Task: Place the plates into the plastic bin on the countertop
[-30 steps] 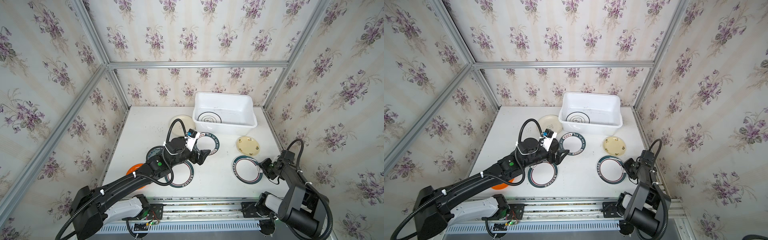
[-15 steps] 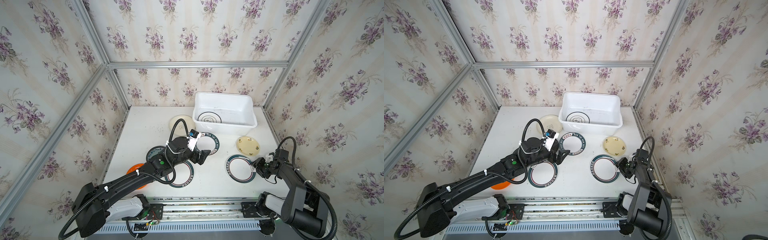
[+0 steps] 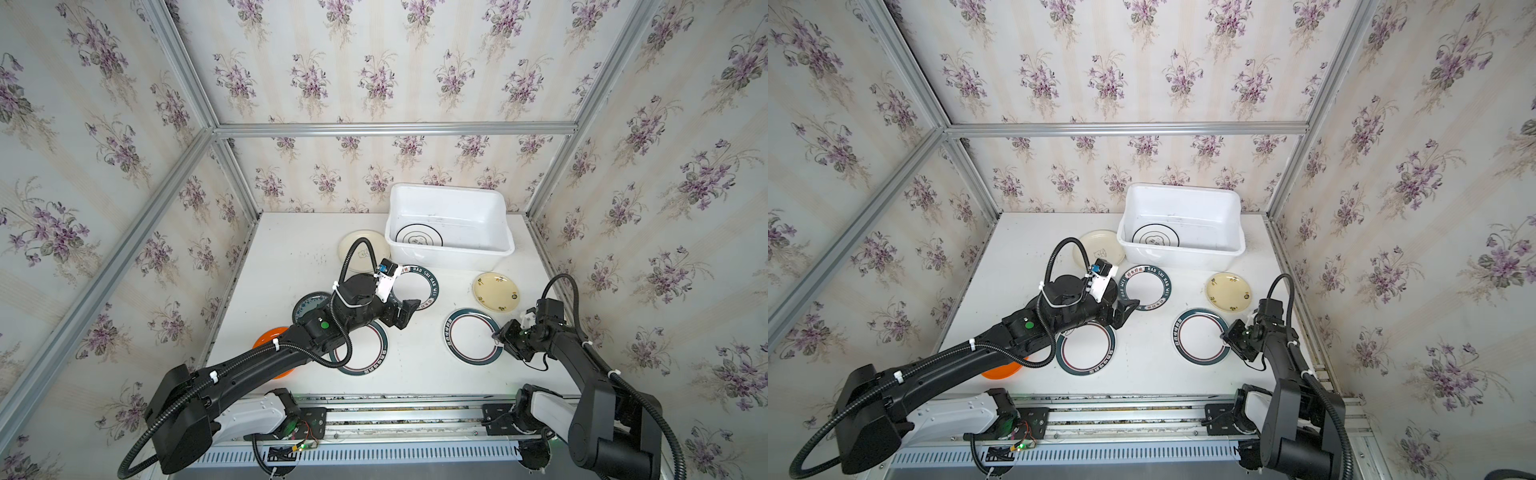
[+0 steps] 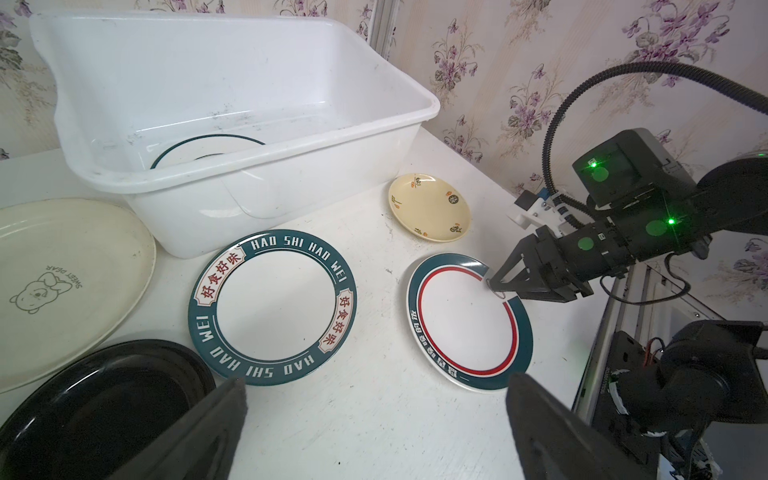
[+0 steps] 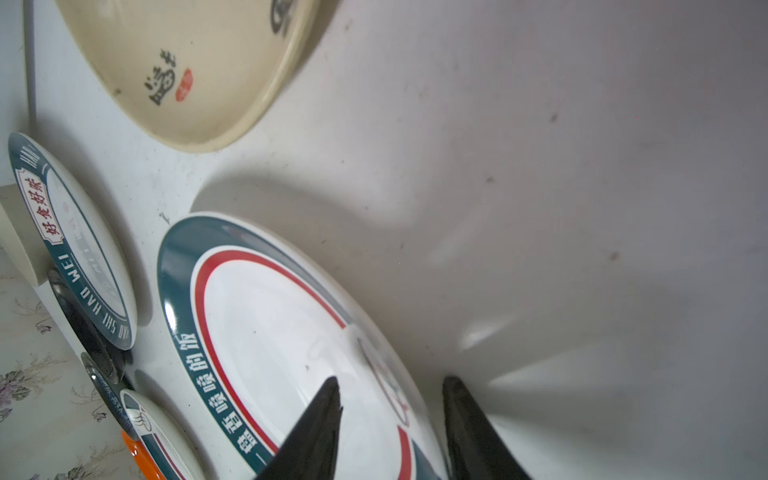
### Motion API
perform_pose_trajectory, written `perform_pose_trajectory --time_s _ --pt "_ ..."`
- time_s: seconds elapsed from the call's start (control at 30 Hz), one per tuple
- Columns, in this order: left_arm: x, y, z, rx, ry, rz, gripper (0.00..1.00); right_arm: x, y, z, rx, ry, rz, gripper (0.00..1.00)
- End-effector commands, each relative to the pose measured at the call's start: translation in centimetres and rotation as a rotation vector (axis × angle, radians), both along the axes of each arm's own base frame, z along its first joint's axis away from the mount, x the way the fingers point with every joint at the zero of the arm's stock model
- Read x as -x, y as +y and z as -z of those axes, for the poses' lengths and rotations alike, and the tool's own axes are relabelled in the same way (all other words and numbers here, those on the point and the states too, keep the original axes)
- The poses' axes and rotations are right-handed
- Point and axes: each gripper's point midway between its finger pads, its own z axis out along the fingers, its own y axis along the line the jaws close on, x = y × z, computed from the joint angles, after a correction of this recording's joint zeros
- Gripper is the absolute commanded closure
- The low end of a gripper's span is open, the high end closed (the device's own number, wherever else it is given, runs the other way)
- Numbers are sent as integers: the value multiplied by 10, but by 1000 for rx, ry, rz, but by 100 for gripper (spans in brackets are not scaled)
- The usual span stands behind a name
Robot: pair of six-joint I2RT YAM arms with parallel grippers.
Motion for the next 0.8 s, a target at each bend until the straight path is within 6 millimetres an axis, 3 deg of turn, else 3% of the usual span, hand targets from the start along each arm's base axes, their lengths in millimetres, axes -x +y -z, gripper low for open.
perform_pose_trajectory --time_s 0.0,0.1,0.2,0.37,0.77 --pt "-2 -2 -9 15 -27 5 0 2 2 2 -5 12 6 59" --pt "-2 -2 -8 15 -25 4 0 3 3 6 3 15 4 69" --pt "-2 -2 -7 14 -22 3 0 5 6 12 -13 26 7 72" --pt "-3 -2 -7 11 -20 -2 0 9 7 22 -27 61 18 88" --pt "-4 -2 -5 6 -16 -3 0 11 6 16 7 35 25 100"
